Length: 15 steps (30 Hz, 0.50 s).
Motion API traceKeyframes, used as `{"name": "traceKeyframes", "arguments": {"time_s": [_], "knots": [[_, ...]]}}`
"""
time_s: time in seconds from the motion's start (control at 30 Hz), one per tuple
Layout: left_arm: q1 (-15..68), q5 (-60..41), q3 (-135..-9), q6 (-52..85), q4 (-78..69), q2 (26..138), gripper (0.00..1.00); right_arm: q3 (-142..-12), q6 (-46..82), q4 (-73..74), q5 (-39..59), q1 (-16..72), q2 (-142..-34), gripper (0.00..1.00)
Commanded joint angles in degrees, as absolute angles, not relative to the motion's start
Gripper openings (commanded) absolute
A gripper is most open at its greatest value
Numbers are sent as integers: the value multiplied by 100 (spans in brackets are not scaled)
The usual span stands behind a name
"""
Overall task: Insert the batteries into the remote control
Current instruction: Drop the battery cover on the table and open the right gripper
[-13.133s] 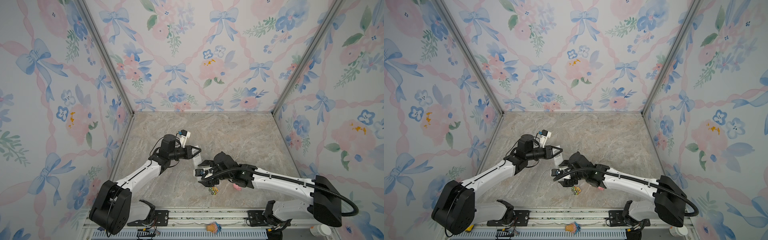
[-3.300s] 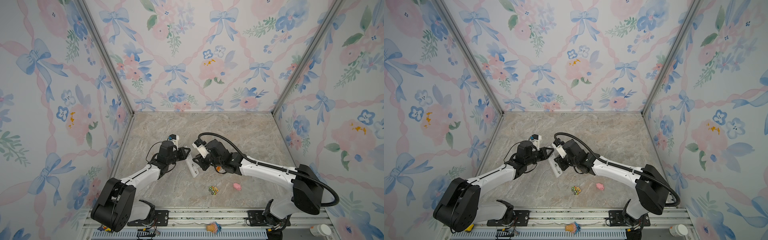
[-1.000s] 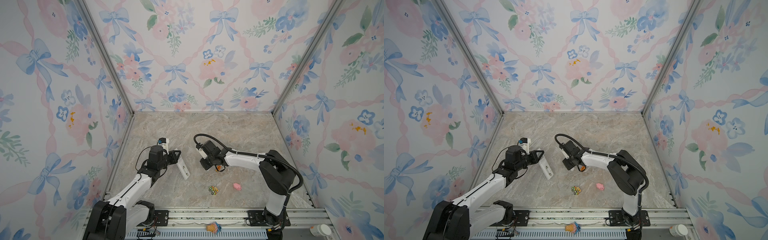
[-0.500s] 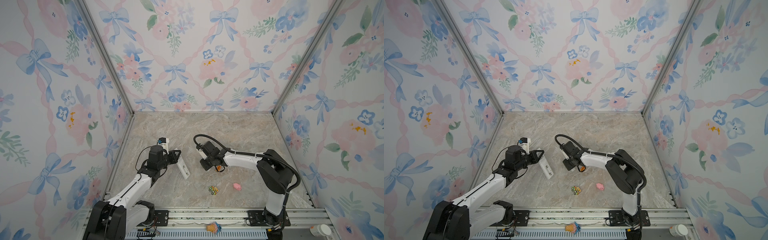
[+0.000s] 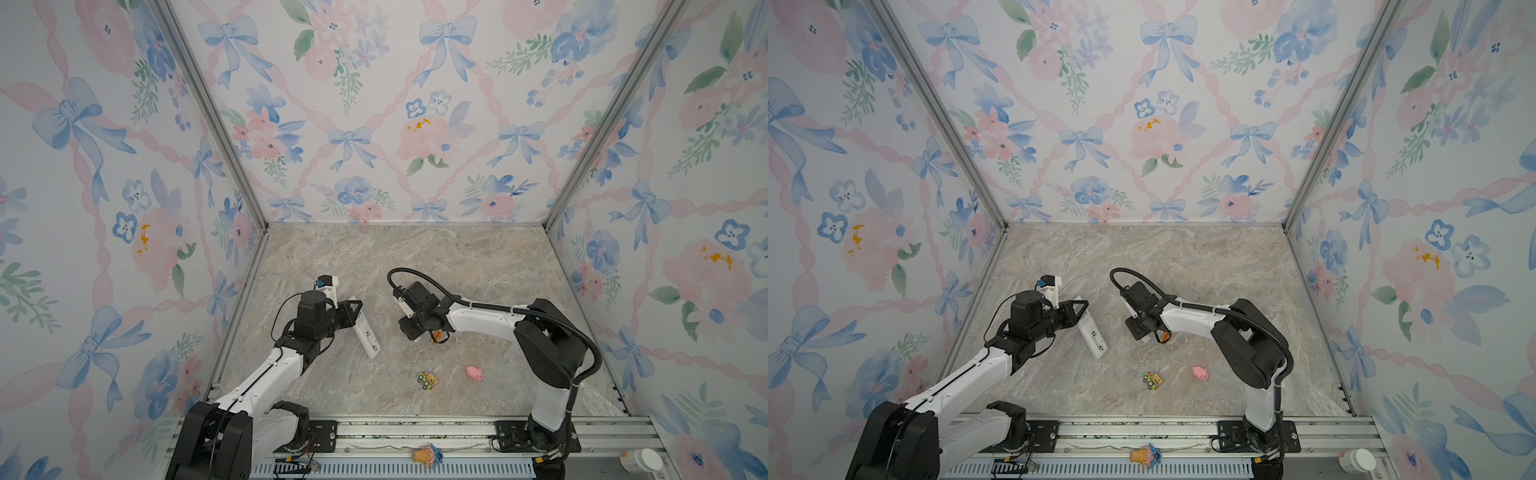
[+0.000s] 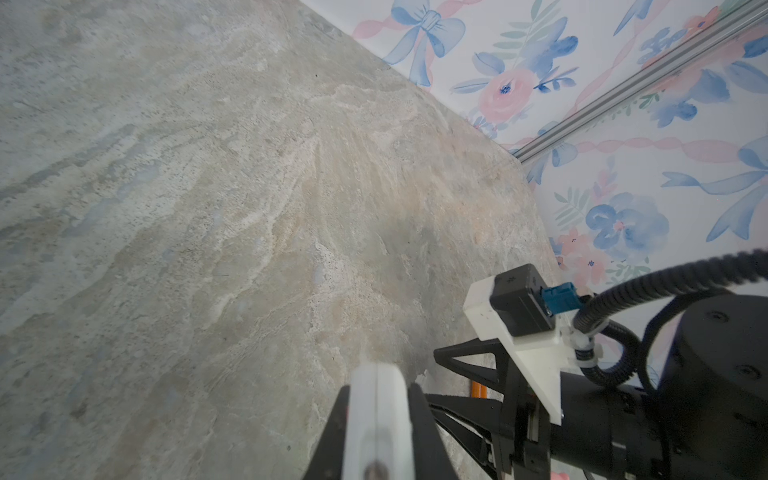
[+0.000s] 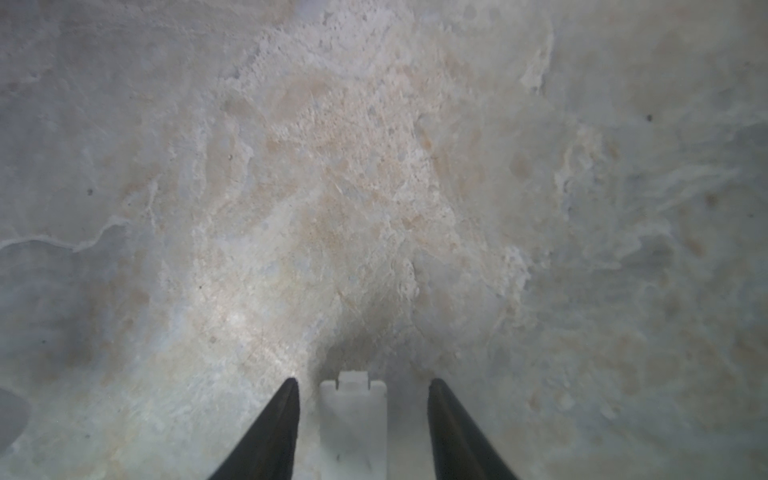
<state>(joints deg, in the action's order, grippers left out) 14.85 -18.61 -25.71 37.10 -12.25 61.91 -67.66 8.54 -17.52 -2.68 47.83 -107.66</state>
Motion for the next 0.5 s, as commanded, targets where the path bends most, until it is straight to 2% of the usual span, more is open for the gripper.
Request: {"name": "traceKeyframes", "arguments": {"time_s": [0.0, 0.47], "knots": [[1441, -2033, -2566, 3724, -1417, 6133, 0, -6959, 913, -2046, -387, 4816, -10397, 54], [1450, -2394, -2319, 3969, -2113, 6184, 0, -6641, 1415, -2741, -537, 4743, -9300, 69]]}}
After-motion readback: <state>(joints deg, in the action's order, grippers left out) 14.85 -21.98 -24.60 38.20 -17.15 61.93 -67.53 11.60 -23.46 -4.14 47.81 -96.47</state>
